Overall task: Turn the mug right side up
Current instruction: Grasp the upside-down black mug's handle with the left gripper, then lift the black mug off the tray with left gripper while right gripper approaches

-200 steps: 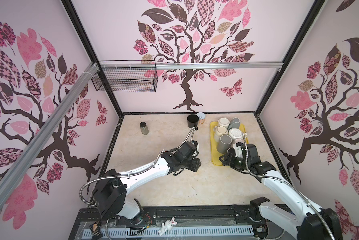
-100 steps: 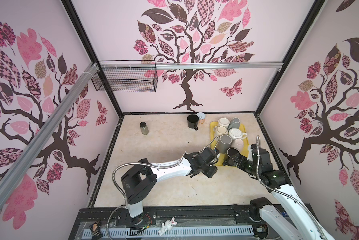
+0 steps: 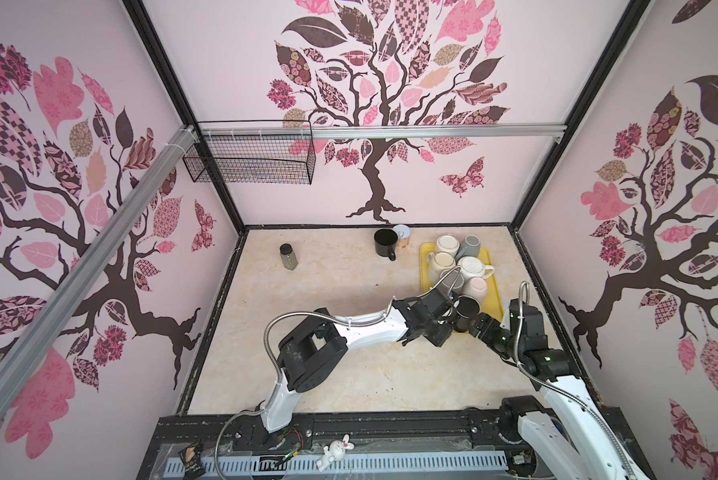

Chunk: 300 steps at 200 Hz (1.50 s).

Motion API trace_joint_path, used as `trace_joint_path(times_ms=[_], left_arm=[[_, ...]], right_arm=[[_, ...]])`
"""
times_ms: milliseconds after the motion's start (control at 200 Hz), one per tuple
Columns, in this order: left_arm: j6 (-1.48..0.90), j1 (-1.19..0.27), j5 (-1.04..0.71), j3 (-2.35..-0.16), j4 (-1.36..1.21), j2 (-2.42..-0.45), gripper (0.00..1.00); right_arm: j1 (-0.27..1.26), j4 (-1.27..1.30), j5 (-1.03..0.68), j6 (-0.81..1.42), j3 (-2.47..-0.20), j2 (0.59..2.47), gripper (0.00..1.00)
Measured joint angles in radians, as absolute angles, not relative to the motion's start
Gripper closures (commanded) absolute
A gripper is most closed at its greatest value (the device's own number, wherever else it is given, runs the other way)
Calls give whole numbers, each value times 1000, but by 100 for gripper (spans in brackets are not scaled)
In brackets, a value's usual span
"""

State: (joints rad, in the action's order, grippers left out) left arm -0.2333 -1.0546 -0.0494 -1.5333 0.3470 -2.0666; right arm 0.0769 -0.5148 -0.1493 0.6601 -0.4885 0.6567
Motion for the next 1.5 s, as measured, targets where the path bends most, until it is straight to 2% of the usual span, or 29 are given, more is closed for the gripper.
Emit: trace_joint_path(times_ms=[275,375,495,665,975,1370,1500], left_arm=[[-203,-1055,-23,-1657,352,-2157,52],[-183,-1055,-22,-1674,355,-2169,64],[-165,-1055,-18,-1678,369,-2172,85],[-127,-1056,-11,-1677,368,-2171,100],[-99,-1056,2,-1573,367,-2070,100],[-70,-1057,12,-1370,320,-1787,100],[-69,-1048,21,-1261,280,-1687,100]], right_arm=[[77,-518,-141,682,-490,576,12],[77,-523,-142,685,-490,576,12],[77,-528,-143,686,-490,564,12],[77,-528,-143,685,-489,533,11],[77,-527,-162,686,-488,500,11],[77,-501,-212,685,-487,411,14],[77,-444,-283,689,-461,411,15]])
